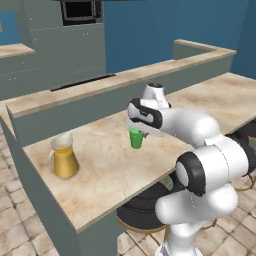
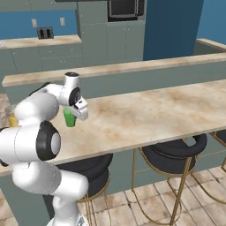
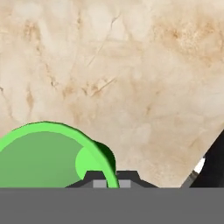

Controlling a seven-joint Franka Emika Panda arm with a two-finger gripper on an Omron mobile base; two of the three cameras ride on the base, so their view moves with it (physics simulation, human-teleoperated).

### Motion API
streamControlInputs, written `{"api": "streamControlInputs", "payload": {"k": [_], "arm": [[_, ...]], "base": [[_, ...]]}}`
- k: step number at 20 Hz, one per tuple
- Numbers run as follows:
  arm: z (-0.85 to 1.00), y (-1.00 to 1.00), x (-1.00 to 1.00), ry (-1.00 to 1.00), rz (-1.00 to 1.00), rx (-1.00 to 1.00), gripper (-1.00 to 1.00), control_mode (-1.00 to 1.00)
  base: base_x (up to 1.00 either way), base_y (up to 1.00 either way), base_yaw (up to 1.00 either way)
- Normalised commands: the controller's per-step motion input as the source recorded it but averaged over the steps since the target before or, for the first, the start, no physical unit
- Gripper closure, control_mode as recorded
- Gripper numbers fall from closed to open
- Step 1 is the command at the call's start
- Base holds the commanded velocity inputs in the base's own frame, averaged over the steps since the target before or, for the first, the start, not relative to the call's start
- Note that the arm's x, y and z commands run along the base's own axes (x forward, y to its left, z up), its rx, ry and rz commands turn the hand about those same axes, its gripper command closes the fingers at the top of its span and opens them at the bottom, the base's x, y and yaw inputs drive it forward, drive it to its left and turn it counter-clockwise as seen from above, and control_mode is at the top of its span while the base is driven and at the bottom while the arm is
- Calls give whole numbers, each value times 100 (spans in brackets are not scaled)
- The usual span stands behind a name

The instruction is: Place the pitcher and cup on the dining counter for serving.

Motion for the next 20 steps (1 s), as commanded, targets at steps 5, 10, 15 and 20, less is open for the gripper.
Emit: {"api": "streamControlInputs", "payload": {"k": [5,10,15,20], "arm": [[-83,0,30,14,-7,0,100,-100],[-66,0,16,1,-3,0,100,-100],[-52,8,4,-9,0,0,100,-100],[-36,7,1,-16,0,0,100,-100]], "base": [[0,0,0],[0,0,0],[0,0,0],[0,0,0]]}}
